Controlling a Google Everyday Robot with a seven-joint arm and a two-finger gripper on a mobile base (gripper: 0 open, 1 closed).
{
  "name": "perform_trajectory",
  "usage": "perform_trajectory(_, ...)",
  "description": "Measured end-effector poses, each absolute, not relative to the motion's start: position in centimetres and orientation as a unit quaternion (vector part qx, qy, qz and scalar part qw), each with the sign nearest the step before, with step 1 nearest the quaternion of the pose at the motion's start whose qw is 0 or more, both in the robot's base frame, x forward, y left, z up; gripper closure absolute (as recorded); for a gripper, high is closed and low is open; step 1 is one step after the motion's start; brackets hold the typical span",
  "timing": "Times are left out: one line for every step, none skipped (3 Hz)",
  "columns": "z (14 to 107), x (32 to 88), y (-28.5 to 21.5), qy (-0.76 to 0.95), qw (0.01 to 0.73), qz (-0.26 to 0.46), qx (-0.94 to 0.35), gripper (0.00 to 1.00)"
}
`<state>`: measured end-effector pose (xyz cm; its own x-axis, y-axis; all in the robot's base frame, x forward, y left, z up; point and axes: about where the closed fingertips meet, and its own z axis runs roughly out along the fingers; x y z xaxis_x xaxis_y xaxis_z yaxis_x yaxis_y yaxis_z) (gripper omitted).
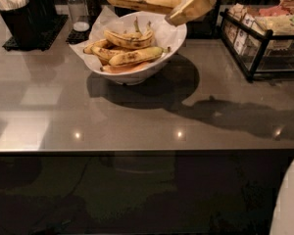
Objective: Pick banana from white bowl
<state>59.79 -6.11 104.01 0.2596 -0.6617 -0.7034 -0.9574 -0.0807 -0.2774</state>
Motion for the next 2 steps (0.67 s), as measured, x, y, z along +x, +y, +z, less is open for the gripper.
perform_trajectory(104.31,57.4,-7.35,0.564,0.368,0.245,-0.697,1.0)
perform_trajectory(104.31,57.4,-7.35,0.564,0.368,0.245,-0.697,1.0)
